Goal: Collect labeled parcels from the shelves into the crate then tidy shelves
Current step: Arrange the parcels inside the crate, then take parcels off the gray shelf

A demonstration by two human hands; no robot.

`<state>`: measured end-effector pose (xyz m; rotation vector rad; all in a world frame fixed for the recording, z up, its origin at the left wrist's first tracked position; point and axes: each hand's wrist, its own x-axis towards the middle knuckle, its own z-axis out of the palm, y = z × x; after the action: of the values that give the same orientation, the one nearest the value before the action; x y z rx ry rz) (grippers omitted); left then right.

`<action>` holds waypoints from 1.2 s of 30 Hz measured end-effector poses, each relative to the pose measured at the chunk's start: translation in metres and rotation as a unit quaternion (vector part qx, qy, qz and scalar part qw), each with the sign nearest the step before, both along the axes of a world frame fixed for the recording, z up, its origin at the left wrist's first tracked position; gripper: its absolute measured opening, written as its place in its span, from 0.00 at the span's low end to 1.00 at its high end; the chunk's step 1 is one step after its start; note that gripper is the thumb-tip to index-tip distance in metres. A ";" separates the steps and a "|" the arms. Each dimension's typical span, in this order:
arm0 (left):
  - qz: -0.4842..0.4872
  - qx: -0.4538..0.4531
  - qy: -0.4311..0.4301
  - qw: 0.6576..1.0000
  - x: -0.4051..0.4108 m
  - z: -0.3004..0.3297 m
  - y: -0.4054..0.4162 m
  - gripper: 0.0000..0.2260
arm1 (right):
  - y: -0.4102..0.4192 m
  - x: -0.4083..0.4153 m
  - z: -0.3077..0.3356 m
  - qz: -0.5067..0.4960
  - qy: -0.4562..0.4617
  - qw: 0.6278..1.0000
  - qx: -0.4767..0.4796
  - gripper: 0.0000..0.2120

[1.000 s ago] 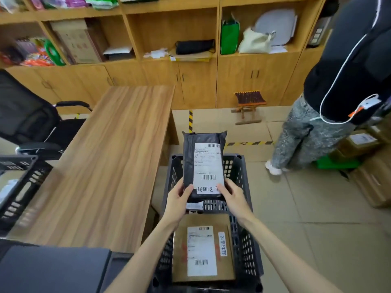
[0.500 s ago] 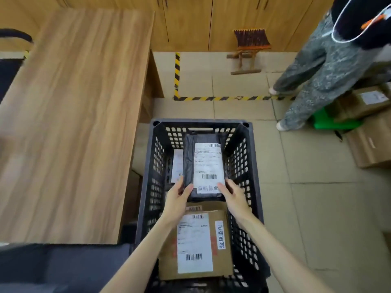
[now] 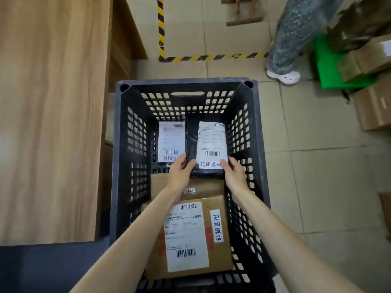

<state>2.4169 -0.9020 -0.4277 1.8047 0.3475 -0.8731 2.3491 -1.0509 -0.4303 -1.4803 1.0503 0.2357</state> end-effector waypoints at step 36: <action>-0.258 0.320 -0.471 0.781 0.052 0.347 -0.002 0.17 | -0.026 0.086 0.335 0.409 -0.183 0.753 -0.482 0.09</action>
<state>2.4691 -0.9044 -0.0810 2.7874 -0.6112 -0.0555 2.4352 -1.0768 -0.0953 -2.7560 0.0503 -0.0303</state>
